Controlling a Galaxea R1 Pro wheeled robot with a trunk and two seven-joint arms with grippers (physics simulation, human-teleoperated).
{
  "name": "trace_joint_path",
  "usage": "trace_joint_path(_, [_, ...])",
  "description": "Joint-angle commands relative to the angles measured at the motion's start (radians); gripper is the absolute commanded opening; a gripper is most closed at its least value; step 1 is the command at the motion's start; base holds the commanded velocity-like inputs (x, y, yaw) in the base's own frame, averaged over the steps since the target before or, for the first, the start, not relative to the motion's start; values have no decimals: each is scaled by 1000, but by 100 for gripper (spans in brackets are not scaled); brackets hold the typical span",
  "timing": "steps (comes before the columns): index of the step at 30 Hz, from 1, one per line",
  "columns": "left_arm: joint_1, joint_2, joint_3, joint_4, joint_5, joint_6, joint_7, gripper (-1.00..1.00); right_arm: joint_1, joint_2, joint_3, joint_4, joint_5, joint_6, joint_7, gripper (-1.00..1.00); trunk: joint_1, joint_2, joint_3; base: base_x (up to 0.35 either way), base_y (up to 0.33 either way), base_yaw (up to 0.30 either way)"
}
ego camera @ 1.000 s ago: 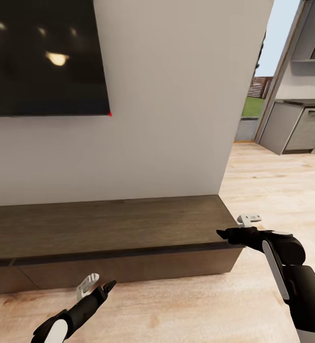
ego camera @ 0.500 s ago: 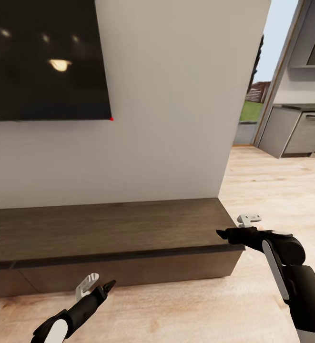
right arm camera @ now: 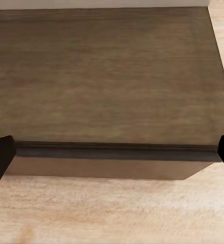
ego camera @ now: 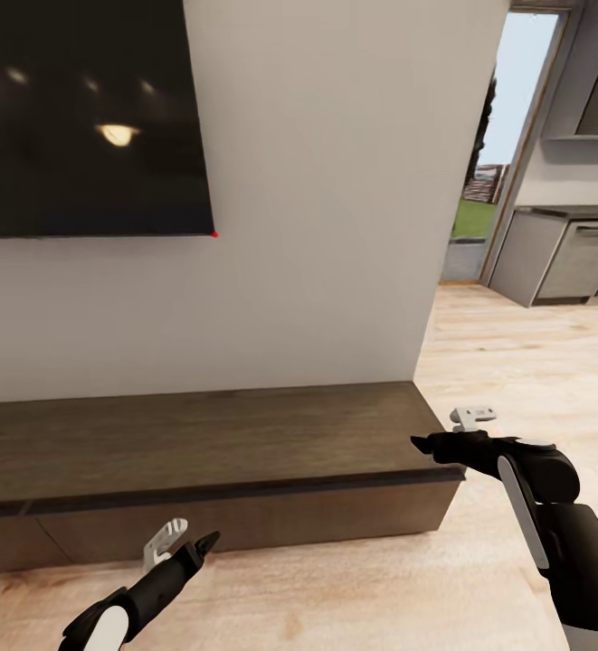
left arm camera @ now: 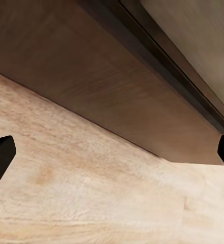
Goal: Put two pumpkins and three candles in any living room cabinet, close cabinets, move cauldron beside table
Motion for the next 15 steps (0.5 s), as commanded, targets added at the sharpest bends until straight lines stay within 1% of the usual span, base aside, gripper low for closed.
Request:
trace_joint_path(1, [0,0,2,0,3,6,-2,100,-1,0,-1,-1,-2,5,1,100,0,0,1,0,0,0])
trace_joint_path(4, [0,1,2,1,3,3,-3,100,-1,0,-1,0,-2,5,1,100,0,0,6,0,0,0])
trace_joint_path(6, [0,4,1,1,3,-14,-4,100,-2,1,-1,-1,-2,5,1,100,0,0,9,0,0,0])
trace_joint_path(11, [0,5,0,2,3,-29,-5,100,-2,2,-2,-1,-2,5,1,100,0,0,17,-7,0,0])
trace_joint_path(13, [0,5,-1,2,3,-32,-4,100,-2,2,-2,0,-2,5,1,100,0,0,20,-114,-15,0])
trace_joint_path(15, [0,6,-2,2,4,-34,-2,100,-2,0,-5,0,-2,5,2,100,0,0,22,-223,-43,0])
